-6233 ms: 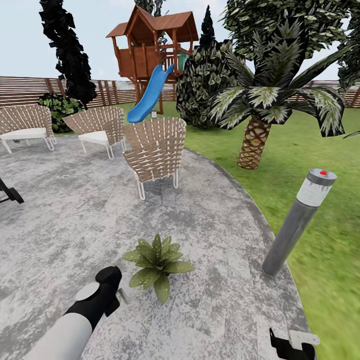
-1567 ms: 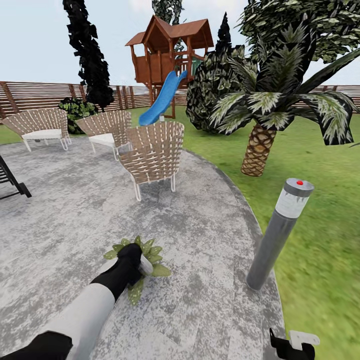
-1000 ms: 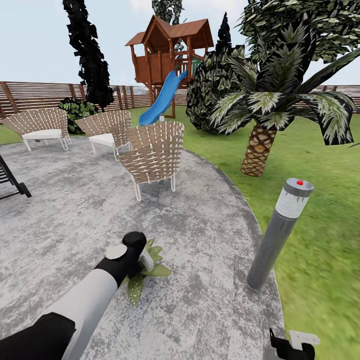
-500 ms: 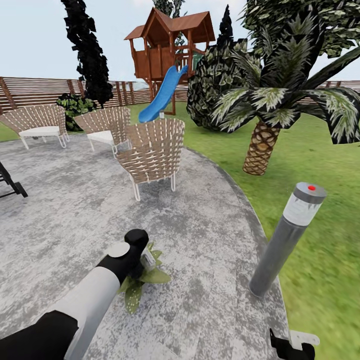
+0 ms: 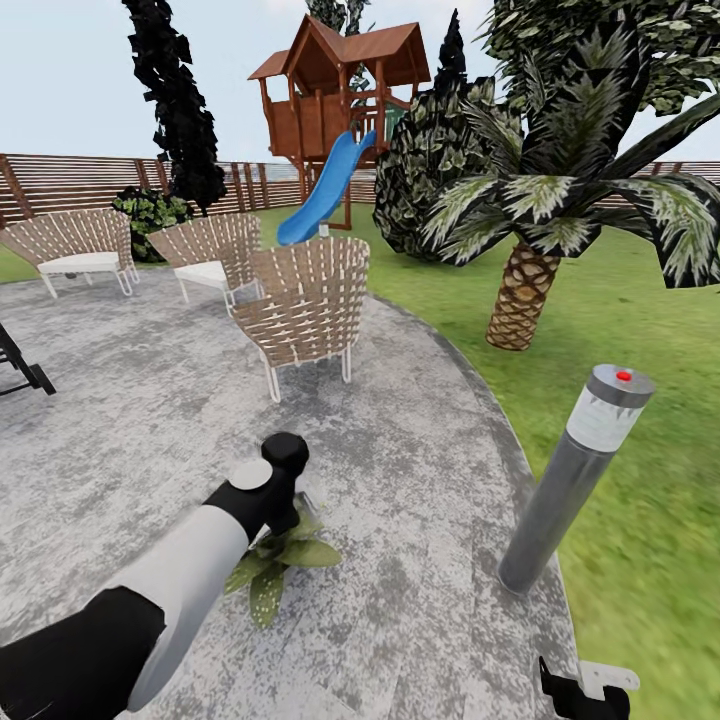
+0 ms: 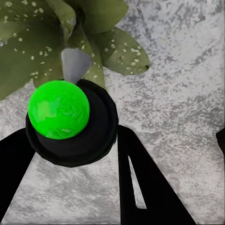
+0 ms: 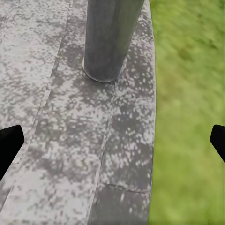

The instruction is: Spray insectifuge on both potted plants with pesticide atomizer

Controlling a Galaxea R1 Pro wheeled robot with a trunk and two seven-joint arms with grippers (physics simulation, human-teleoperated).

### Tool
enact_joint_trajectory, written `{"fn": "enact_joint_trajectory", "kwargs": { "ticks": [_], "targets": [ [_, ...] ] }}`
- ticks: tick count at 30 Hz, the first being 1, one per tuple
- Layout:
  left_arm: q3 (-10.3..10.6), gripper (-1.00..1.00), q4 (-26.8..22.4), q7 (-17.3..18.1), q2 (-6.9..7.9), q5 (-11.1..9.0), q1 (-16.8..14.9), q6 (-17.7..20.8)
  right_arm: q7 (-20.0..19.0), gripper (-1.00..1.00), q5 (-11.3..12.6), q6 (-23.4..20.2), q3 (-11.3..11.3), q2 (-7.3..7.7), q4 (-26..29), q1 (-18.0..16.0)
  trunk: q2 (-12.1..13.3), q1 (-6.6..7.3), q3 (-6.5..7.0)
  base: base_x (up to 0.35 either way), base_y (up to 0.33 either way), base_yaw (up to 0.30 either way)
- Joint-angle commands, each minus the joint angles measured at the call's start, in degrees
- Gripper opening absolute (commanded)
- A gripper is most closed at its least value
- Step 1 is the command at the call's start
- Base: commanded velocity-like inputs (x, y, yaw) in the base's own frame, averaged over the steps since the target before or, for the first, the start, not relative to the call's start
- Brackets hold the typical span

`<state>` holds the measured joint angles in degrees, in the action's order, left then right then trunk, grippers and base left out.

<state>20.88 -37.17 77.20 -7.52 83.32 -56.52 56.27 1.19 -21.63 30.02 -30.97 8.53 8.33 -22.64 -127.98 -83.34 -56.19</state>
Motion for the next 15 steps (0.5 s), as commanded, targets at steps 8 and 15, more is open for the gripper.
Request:
{"fn": "enact_joint_trajectory", "kwargs": {
  "ticks": [8, 15],
  "targets": [
    [4.42, -1.0, -0.08, 5.6, -0.06, 0.4, 0.08, 0.5, 0.12, 1.0, -0.6, 0.21, -0.4, 0.0, -0.12, -0.05, -0.02, 0.01, -0.05, 0.098, -0.006, 0.0],
    [4.27, -1.0, -0.1, 5.76, -0.04, 0.01, -0.02, 0.5, 0.12, 1.0, -0.6, 0.21, -0.4, 0.0, -0.12, -0.05, -0.02, 0.01, -0.05, 0.321, -0.009, 0.0]
  ]
}}
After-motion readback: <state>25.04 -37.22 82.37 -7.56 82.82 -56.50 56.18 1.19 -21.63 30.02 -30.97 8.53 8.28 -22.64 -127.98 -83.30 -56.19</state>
